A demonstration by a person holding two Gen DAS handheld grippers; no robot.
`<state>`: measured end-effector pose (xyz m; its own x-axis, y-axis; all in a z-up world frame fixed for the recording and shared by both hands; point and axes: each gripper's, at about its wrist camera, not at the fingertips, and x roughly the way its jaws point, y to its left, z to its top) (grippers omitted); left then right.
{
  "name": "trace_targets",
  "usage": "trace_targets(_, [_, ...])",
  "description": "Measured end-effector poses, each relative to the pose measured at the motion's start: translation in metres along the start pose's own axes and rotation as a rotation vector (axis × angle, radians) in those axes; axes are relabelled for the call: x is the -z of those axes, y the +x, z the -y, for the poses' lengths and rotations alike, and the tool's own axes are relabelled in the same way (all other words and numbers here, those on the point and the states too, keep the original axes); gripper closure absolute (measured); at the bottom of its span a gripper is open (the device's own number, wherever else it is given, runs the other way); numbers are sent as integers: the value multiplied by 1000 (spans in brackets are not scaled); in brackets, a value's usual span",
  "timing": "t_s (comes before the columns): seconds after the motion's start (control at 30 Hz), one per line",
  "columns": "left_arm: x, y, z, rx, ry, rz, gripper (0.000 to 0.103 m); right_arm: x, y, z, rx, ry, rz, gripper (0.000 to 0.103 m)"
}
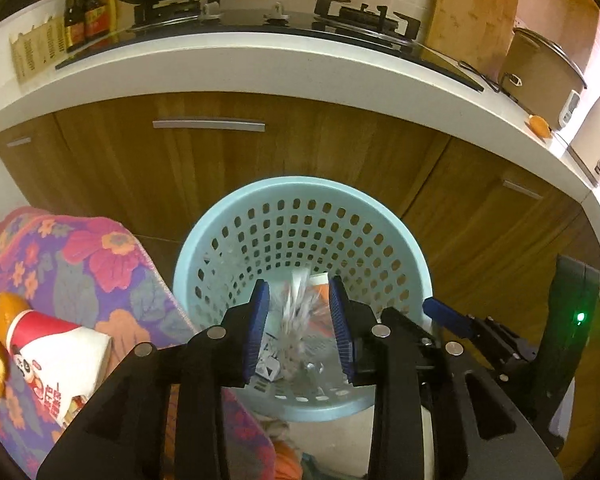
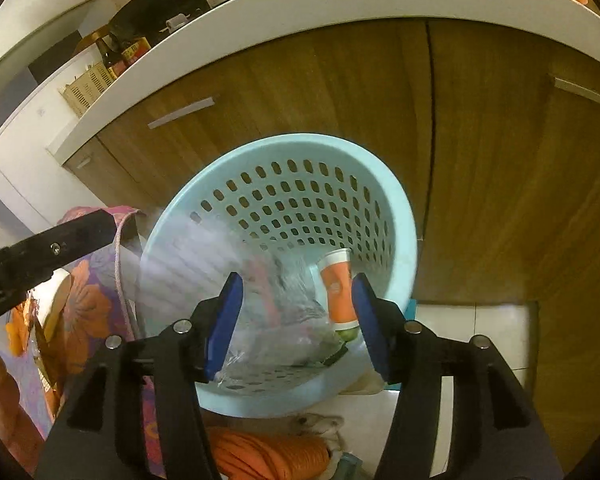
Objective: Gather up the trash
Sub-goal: 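Carry the paper and plastic bag over the blue basket and open both tools to drop them, then move both open tools back over the table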
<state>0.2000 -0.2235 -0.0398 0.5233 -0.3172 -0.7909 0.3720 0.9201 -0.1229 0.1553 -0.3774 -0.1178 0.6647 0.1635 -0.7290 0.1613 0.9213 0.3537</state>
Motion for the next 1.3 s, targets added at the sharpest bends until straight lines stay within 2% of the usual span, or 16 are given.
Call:
trace_targets(0.23, [7,-20,0,-7,-4,36,73,1,-23,5,7,-1,29,50])
trace_targets(0.47, [20,-78,-3,-5,-25,134,68,5,-68,-16,-12,-55,104,50])
trace_targets(0.53, [25,-96,-6,-10,-34,166,66,7,-82,-27,-21,-81,130,45])
trace_targets(0.6, [37,-121,-14,-12,-48,208,61,10,-96,-40,-35,-115,157,42])
trace_targets(0.77, [72,-169,-55,-29,-115,277,60,20,-120,-71,-70,-188,200,39])
trace_targets(0.83, [90,-184,-80,3,-178,296,59,26,-125,-87,-96,-220,203,37])
trace_targets(0.93, [109,-193,-110,25,-259,306,59,36,-128,-109,-124,-273,200,35])
trace_targets(1.03, [126,-195,-135,-1,-323,293,59,48,-124,-133,-137,-333,187,35])
trace_targets(1.3, [139,-180,-160,58,-375,248,57,73,-89,-177,-219,-442,129,35])
